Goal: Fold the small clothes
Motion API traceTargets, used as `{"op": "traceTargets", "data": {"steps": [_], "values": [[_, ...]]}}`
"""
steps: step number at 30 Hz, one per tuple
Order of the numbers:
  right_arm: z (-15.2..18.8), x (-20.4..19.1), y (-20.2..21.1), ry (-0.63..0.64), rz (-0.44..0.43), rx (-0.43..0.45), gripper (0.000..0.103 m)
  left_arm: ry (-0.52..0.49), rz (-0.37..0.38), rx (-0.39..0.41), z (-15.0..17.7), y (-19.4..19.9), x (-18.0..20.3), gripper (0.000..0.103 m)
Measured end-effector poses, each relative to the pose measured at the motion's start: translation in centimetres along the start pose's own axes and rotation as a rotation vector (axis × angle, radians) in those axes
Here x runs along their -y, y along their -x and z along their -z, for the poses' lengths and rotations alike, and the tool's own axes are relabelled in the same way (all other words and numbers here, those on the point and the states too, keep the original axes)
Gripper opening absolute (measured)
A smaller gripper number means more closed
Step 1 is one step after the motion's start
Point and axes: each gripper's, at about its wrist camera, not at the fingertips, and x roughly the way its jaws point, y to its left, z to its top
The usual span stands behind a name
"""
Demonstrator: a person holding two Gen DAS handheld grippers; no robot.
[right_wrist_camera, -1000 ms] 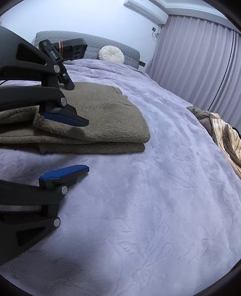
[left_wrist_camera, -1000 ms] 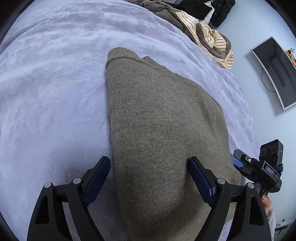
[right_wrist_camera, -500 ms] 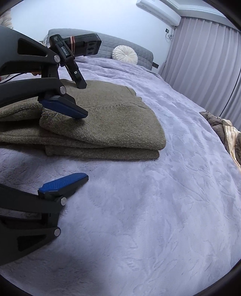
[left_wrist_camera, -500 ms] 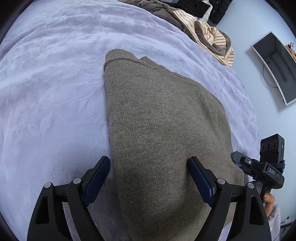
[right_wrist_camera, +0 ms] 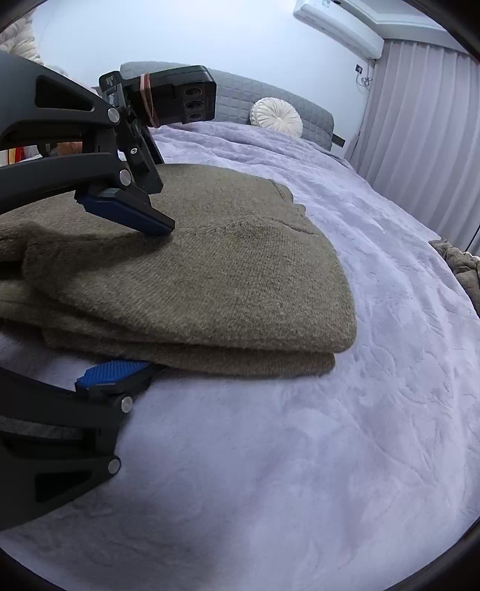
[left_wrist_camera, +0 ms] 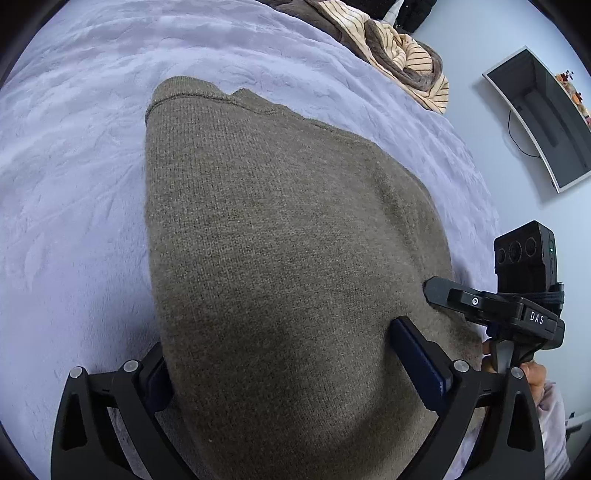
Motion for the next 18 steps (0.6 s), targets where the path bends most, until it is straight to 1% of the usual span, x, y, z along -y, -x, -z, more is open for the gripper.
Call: {"op": "traceTargets", "data": {"steps": [1, 2, 3, 4, 5, 6, 7, 8, 10, 12, 15, 18], "values": [[0.0, 0.0, -0.2, -0.011, -0.008, 0.004, 0.067, 0.0, -0.001, 0.004, 0.0, 0.2, 0.0, 0.099], [0.2, -0.1, -0.1, -0.016, -0.012, 0.009, 0.064, -0.002, 0.0, 0.01, 0.1, 0.4, 0.0, 0.09], [0.3, -0.1, 0.0, -0.026, -0.033, 0.008, 0.048, -0.004, 0.003, 0.019, 0.3, 0.9, -0.1, 0.085], [0.6, -0.1, 0.1, -0.05, -0.061, 0.011, 0.038, -0.007, 0.008, 0.026, 0.3, 1.3, -0.1, 0.075], [0.8, -0.2, 0.5, -0.065, -0.083, 0.024, 0.033, -0.011, 0.018, 0.033, 0.3, 1.8, -0.2, 0.065], [1.0, -0.4, 0.9, -0.078, -0.118, 0.034, 0.031, -0.016, 0.03, 0.037, 0.3, 2.5, -0.3, 0.06], [1.2, -0.7, 1.4, -0.084, -0.136, 0.047, 0.03, -0.017, 0.046, 0.041, 0.3, 3.0, -0.4, 0.052], [1.4, -1.0, 1.6, -0.089, -0.151, 0.055, 0.03, -0.012, 0.07, 0.044, 0.3, 3.6, -0.5, 0.048], [1.8, -2.0, 2.2, -0.103, -0.201, 0.07, 0.03, 0.006, 0.129, 0.051, 0.4, 5.0, -0.8, 0.046], [2.3, -3.2, 2.7, -0.109, -0.238, 0.077, 0.029, 0.011, 0.16, 0.057, 0.7, 6.5, -0.6, 0.046], [3.3, -5.1, 3.7, -0.094, -0.258, 0.074, 0.029, -0.018, 0.162, 0.065, 2.0, 9.0, 0.3, 0.046], [4.9, -7.1, 4.6, -0.088, -0.282, 0.065, 0.029, -0.021, 0.174, 0.073, 3.7, 11.8, 0.4, 0.046]]}}
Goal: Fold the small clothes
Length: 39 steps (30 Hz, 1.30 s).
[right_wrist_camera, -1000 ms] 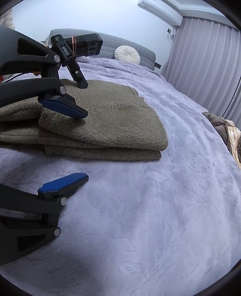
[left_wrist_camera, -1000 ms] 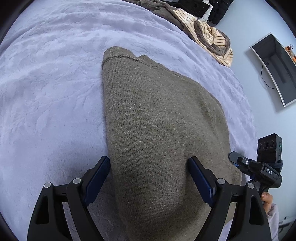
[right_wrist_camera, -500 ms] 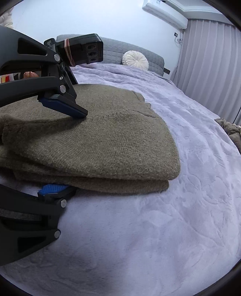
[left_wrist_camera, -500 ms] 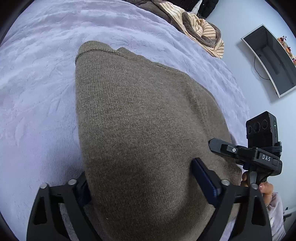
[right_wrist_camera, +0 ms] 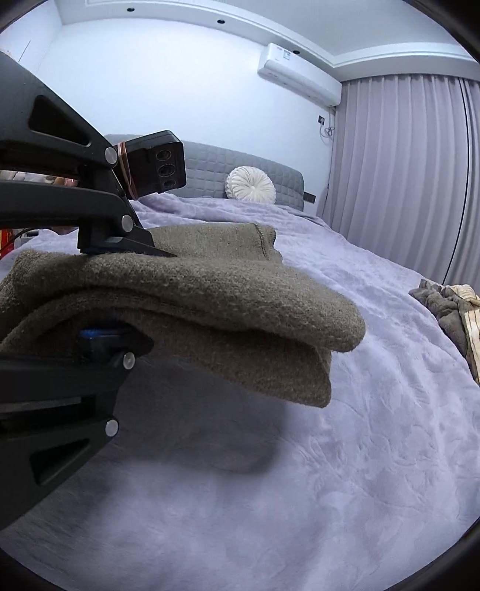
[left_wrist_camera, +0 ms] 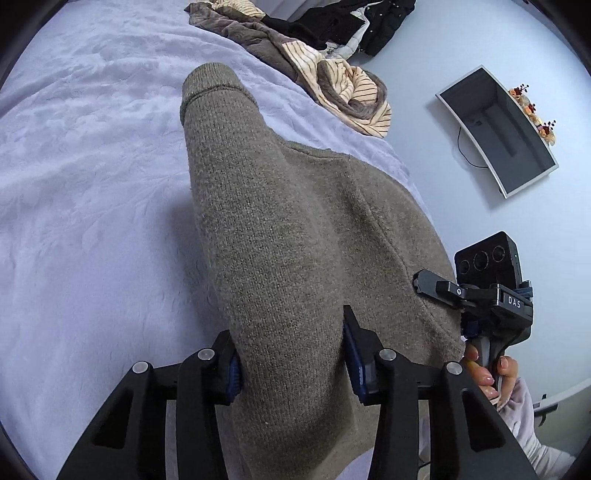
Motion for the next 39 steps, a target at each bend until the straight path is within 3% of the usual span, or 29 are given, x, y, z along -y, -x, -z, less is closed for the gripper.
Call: {"op": "traceTargets", "data": {"steps": [7, 14, 18, 21, 23, 24, 26, 30, 33, 37, 39], "values": [[5.6, -2.8, 0.6, 0.0, -0.059, -0.035, 0.03, 0.018, 0.021, 0.013, 5.8, 6.8, -0.3, 0.046], [11.7, -3.9, -2.6, 0.008, -0.088, -0.109, 0.03, 0.035, -0.051, 0.021, 13.1, 11.9, -2.7, 0.046], [14.1, -3.2, -5.2, -0.008, -0.068, -0.137, 0.03, 0.087, -0.094, 0.031, 15.6, 12.0, -4.9, 0.046], [14.8, -2.5, -6.8, 0.01, 0.02, -0.149, 0.03, 0.14, -0.146, 0.028, 17.1, 11.2, -7.4, 0.046], [14.9, -1.9, -7.1, 0.044, 0.139, -0.134, 0.032, 0.161, -0.218, 0.047, 18.2, 10.9, -8.6, 0.047], [14.9, -1.8, -6.9, 0.064, 0.197, -0.12, 0.033, 0.169, -0.244, 0.065, 18.8, 11.1, -9.1, 0.048], [14.5, -2.0, -6.0, 0.101, 0.284, -0.097, 0.039, 0.186, -0.271, 0.097, 19.3, 11.6, -9.5, 0.062], [14.7, -2.9, -3.3, 0.195, 0.469, -0.048, 0.044, 0.155, -0.389, 0.151, 20.3, 13.6, -9.8, 0.063], [14.8, -2.7, -1.0, 0.162, 0.45, -0.018, 0.044, 0.143, -0.435, 0.171, 20.9, 14.7, -9.9, 0.063], [16.3, -2.9, -0.1, 0.099, 0.248, -0.046, 0.044, 0.128, -0.419, 0.185, 21.1, 15.3, -9.0, 0.063], [17.1, -2.9, -1.0, 0.075, 0.214, -0.084, 0.044, 0.113, -0.412, 0.184, 20.9, 15.0, -8.3, 0.063]]}}
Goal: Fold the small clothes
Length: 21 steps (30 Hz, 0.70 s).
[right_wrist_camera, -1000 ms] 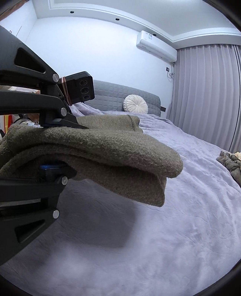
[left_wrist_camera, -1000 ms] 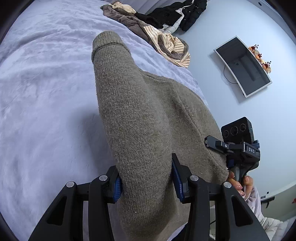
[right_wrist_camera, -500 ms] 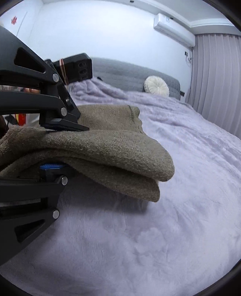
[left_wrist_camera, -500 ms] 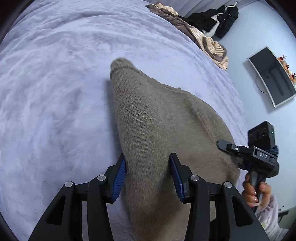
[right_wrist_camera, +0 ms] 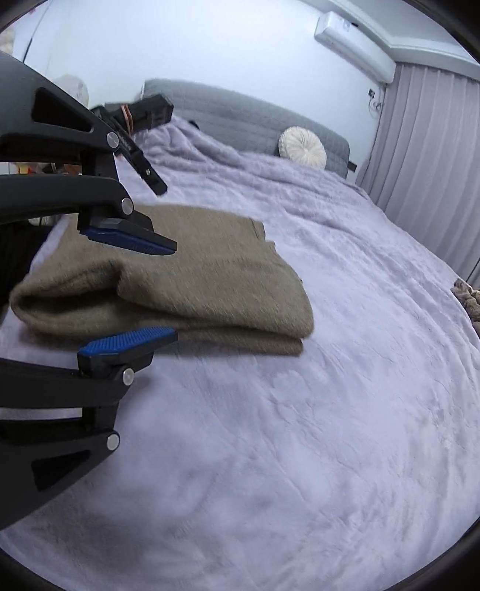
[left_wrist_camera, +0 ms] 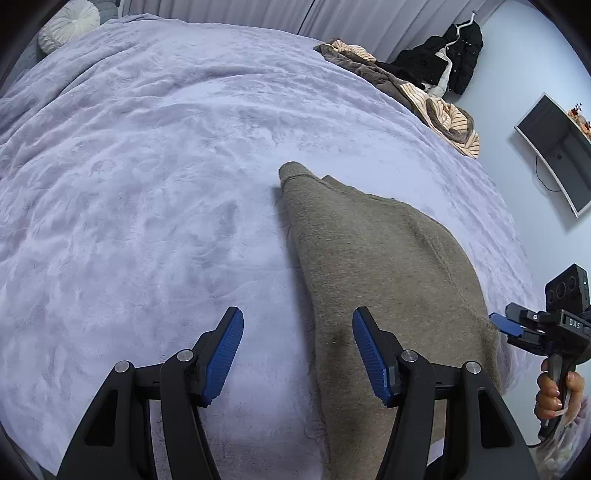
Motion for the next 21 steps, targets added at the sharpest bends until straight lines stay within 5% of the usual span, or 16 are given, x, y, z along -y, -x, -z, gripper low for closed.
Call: {"op": "traceTargets", "data": {"steps": [3, 8, 10, 12, 15, 16, 17, 21], "values": [[0.1, -0.5, -2.4, 0.001, 0.067, -0.019, 0.044, -0.025, 0.011, 0.013, -0.3, 0.0, 1.7, 0.063], [-1.4, 0.7, -3.4, -0.075, 0.058, 0.037, 0.044, -0.089, 0.027, 0.05, -0.6, 0.8, 4.7, 0.063], [-2.2, 1.5, -3.2, -0.093, 0.068, 0.07, 0.054, -0.098, 0.038, 0.05, -0.9, 0.7, 5.3, 0.063], [-3.1, 3.0, -3.4, -0.146, 0.004, 0.071, 0.057, -0.095, 0.058, 0.028, -1.0, -0.3, 5.8, 0.063], [-4.1, 5.3, -6.0, -0.279, -0.202, -0.002, 0.055, -0.099, 0.013, -0.021, -0.3, -2.6, 6.3, 0.063], [-4.2, 5.6, -6.9, -0.313, -0.23, -0.01, 0.042, -0.11, -0.009, -0.016, 0.0, -2.9, 6.5, 0.063], [-4.3, 5.3, -7.2, -0.302, -0.218, -0.009, 0.032, -0.127, -0.03, -0.01, 0.3, -3.1, 6.6, 0.063], [-4.3, -1.9, -5.6, 0.097, -0.039, 0.07, 0.026, -0.155, -0.062, -0.006, 1.0, -3.2, 6.8, 0.063]]}}
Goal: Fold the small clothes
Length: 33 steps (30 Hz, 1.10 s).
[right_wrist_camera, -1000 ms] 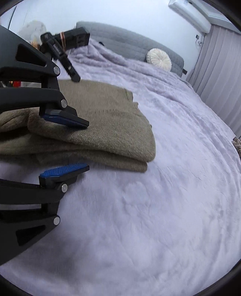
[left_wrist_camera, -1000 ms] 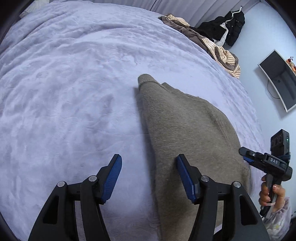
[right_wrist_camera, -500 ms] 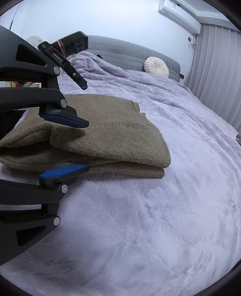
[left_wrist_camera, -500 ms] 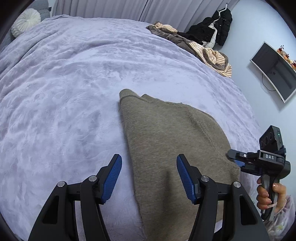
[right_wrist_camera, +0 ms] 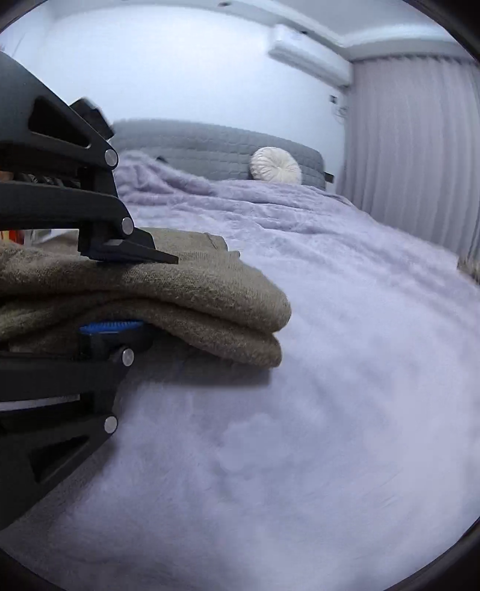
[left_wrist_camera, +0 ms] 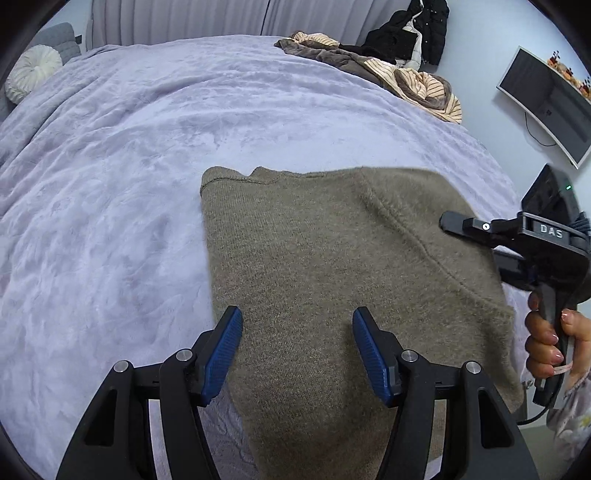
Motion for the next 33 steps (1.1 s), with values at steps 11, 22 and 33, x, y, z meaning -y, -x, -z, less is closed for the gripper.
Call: {"op": "traceTargets", "data": {"steps": [11, 22, 33], "values": [[0.6, 1.3, 0.8, 0.05, 0.318, -0.016, 0.041, -0.053, -0.025, 0.005, 0.3, 0.9, 0.1, 0.063], [6.3, -8.3, 1.2, 0.407, 0.325, -0.116, 0.027, -0.01, 0.001, 0.005, -0.2, 1.6, 0.5, 0.063], [9.1, -2.0, 1.4, 0.227, 0.347, -0.093, 0.002, 0.06, 0.02, -0.075, 4.2, -0.2, -0.1, 0.079]]}}
